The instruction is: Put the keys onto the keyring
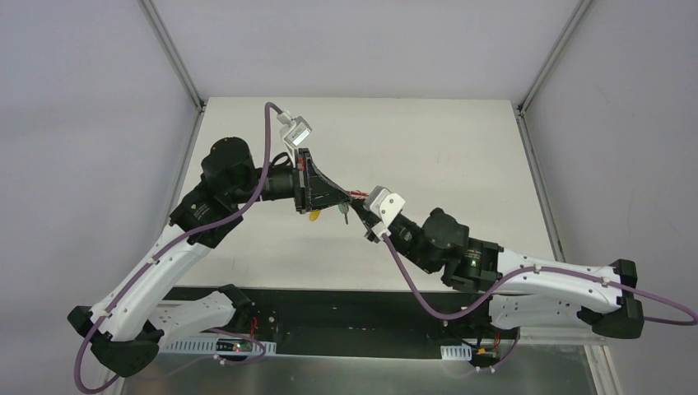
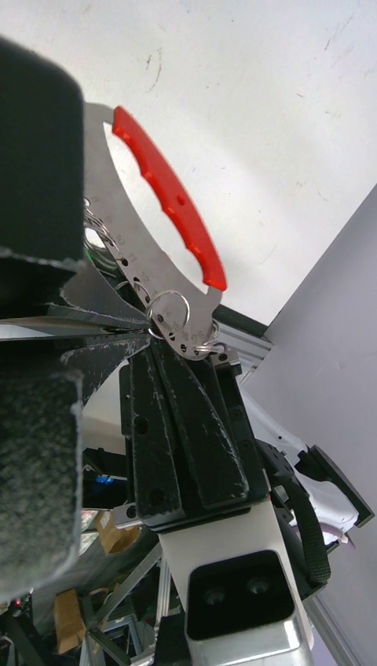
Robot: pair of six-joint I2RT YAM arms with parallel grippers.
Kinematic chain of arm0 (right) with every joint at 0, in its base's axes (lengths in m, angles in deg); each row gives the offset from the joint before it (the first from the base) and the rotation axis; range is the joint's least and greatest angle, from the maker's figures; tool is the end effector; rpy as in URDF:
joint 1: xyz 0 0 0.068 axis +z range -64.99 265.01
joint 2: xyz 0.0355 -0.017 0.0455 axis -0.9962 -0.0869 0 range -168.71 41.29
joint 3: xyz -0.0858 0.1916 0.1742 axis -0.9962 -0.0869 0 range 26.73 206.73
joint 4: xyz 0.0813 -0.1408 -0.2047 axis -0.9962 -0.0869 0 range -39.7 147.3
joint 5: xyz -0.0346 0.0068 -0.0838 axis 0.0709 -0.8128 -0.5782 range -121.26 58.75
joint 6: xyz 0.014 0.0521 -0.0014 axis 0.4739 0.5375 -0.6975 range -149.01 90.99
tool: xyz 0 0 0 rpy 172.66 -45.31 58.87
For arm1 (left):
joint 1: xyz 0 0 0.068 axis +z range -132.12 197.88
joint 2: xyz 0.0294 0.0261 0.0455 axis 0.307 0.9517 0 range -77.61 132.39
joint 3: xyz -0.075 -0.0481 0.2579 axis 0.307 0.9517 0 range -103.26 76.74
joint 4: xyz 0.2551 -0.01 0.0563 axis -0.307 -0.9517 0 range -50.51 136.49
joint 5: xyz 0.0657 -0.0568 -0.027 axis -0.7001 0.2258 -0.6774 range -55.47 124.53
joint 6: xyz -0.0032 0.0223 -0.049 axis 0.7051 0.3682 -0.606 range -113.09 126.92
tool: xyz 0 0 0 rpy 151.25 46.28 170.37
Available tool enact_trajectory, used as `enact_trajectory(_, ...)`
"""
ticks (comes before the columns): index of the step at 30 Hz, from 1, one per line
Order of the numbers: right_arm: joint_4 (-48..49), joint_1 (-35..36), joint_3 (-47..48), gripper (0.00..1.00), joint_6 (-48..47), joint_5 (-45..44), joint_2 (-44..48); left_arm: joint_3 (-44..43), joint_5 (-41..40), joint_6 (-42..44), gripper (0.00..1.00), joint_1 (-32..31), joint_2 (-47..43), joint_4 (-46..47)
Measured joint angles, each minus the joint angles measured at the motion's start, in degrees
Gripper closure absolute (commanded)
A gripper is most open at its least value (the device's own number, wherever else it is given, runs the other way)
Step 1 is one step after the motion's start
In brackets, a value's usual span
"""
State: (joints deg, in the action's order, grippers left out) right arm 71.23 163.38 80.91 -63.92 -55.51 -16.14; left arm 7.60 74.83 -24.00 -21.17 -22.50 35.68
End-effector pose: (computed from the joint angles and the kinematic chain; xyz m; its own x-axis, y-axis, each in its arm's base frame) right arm 0.0609 0.2229 0.4016 0.4952 -0.1828 -0.8494 -0.6441 0.5789 -0.5001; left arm 0.1355 -0.1396 0.4535 -0.4671 -0.1258 -0.8752 0.8649 0.1410 -0.4818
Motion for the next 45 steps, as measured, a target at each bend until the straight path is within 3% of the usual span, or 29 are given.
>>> enact_trajectory(18, 7.1, 0.0, -0.2, 1.00, -0.3, -2.9, 1.7, 0.0, 1.5, 0.3, 0.97, -0.3, -0.3, -2.8)
enact_trajectory(35, 2.0, 0.0, -0.2, 1.00, 2.5, -4.2, 5.3, 0.0, 1.7, 1.6, 0.97, -0.4, -1.2, -3.3)
enact_trajectory(39, 0.0, 0.0, -0.2, 1.00, 4.4, -6.6, 6.1, 0.0, 1.5, 1.8, 0.92, -0.4, -1.2, -3.7)
enact_trajectory(43, -3.9, -0.2, -0.2, 0.91, 7.6, -9.5, 6.2, 0.8, 0.5, 2.1, 0.86, -0.4, -1.5, -4.3)
enact_trajectory(45, -6.6, -0.6, -0.2, 0.79, 9.7, -10.9, 6.0, 1.4, -0.4, 2.5, 0.81, -0.4, -1.6, -4.8)
